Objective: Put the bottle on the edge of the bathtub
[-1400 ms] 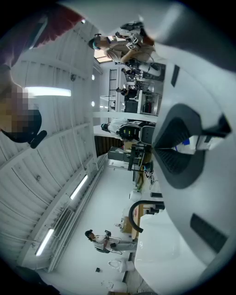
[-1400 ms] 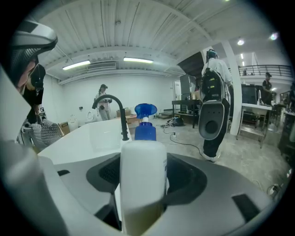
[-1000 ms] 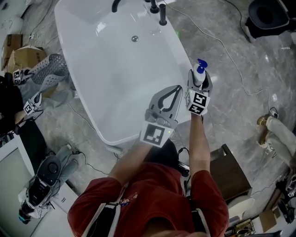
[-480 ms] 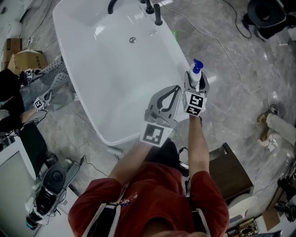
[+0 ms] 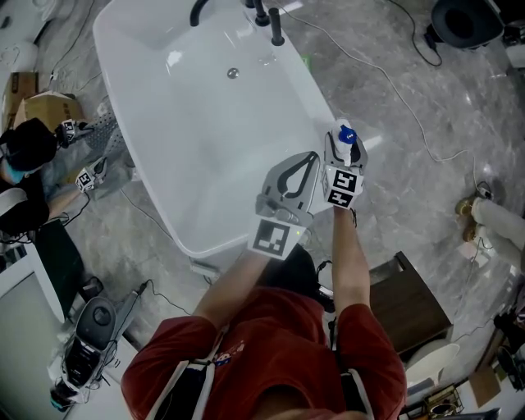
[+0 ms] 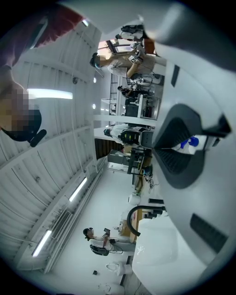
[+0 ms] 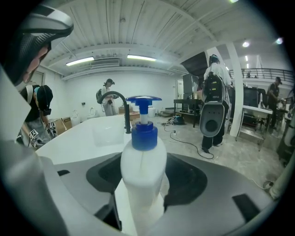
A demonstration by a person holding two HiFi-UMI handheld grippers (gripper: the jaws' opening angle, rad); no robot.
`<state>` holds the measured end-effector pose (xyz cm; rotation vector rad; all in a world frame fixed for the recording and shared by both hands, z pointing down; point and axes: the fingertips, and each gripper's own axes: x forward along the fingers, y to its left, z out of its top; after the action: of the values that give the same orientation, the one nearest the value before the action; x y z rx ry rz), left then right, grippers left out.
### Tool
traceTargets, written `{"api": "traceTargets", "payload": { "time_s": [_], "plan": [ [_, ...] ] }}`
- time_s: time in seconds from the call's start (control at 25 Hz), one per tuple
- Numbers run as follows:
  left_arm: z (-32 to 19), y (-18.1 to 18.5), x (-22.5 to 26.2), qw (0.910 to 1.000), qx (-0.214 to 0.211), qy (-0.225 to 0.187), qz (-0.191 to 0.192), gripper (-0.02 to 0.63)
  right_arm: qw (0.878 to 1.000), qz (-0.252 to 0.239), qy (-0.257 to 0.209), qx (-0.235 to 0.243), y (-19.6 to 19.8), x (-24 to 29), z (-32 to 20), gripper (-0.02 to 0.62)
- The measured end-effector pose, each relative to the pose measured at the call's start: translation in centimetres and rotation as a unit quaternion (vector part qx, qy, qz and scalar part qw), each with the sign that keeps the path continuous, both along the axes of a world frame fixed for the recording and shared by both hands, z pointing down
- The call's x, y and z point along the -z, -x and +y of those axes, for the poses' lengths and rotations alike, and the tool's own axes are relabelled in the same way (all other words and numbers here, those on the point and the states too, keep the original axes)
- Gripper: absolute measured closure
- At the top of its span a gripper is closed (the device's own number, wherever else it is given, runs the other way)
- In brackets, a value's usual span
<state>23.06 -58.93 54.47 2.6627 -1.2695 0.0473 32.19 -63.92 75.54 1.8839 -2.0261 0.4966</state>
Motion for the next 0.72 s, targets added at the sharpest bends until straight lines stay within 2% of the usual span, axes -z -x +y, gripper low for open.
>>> {"api": "traceTargets", "payload": {
  "time_s": [0.16, 0.72],
  "plan": [
    [0.4, 0.2, 0.2, 1.0, 0.001, -0.003, 0.003, 0.591, 1.0, -0.003, 0.007, 0.002, 0.2, -0.5, 0.6, 0.322],
    [1.9, 0.1, 2.1, 0.9998, -0.005, -0.017, 0.007, 0.591, 1.0, -0.021, 0.023, 0.003, 0.4, -0.1, 1.7, 0.242]
  ]
}}
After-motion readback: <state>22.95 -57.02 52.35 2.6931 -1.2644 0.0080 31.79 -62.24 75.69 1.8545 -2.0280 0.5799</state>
